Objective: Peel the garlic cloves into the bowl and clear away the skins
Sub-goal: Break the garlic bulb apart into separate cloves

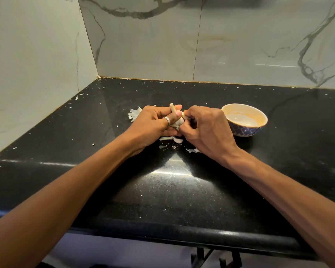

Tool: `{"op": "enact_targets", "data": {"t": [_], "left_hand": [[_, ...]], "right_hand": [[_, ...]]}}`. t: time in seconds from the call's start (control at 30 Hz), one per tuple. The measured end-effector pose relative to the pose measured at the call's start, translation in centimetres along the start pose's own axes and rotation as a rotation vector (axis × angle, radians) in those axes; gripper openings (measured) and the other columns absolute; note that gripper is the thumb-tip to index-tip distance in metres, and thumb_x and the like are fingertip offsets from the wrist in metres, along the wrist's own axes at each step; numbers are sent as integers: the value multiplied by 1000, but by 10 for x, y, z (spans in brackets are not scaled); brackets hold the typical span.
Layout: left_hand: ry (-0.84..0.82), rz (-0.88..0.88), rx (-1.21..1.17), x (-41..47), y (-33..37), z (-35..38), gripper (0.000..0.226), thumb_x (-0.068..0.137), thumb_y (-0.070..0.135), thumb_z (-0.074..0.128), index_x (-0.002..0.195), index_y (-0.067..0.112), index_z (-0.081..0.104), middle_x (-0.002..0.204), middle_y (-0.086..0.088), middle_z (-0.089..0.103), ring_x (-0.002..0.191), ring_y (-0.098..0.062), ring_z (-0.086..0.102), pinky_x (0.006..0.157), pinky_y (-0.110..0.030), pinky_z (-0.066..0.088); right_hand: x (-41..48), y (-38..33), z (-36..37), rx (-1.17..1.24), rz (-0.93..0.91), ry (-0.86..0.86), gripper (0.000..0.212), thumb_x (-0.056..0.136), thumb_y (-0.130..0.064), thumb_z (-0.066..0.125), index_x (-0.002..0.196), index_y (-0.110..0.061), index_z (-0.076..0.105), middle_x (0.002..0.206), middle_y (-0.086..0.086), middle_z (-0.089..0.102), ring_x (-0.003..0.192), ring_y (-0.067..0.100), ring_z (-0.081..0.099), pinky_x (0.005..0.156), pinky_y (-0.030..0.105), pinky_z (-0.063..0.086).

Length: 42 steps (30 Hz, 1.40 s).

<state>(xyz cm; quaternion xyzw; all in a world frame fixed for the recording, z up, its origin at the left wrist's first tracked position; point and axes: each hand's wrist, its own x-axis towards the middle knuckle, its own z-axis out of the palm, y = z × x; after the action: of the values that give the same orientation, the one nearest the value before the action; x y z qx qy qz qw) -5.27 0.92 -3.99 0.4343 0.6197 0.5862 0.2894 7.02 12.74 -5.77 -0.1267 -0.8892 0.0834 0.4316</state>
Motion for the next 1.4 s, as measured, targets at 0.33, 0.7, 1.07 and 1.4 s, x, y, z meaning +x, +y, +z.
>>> {"op": "enact_targets", "data": {"t": [0.33, 0.7, 1.07, 1.4], "left_hand": [[20, -24, -60, -2, 3, 1, 23, 99, 14, 62, 117, 3, 72, 126, -3, 70, 91, -26, 76, 75, -25, 61], [43, -38, -49, -2, 6, 3, 21, 100, 17, 61, 116, 10, 72, 102, -17, 75, 82, -23, 75, 79, -31, 63], [118, -2, 64, 2, 5, -3, 28, 102, 8, 54, 127, 12, 65, 107, -7, 74, 85, -12, 73, 71, -23, 59], [120, 68, 226, 5, 2, -8, 24, 94, 11, 69, 118, 15, 68, 109, 0, 74, 99, -12, 72, 89, -29, 59]], "right_hand": [[1, 0, 1, 150, 103, 26, 15, 88, -21, 68, 83, -7, 68, 69, 3, 69, 60, 21, 64, 60, 44, 54], [5, -2, -6, 235, 339, -21, 18, 90, -29, 71, 83, -12, 67, 69, -3, 68, 64, 14, 65, 65, 35, 55], [11, 1, -13, 515, 497, -229, 7, 94, -16, 70, 98, -21, 73, 87, 2, 74, 76, 15, 77, 73, 41, 65], [16, 8, -16, 586, 530, -283, 7, 90, -4, 74, 90, -11, 74, 85, 10, 76, 77, 22, 76, 79, 47, 64]]}}
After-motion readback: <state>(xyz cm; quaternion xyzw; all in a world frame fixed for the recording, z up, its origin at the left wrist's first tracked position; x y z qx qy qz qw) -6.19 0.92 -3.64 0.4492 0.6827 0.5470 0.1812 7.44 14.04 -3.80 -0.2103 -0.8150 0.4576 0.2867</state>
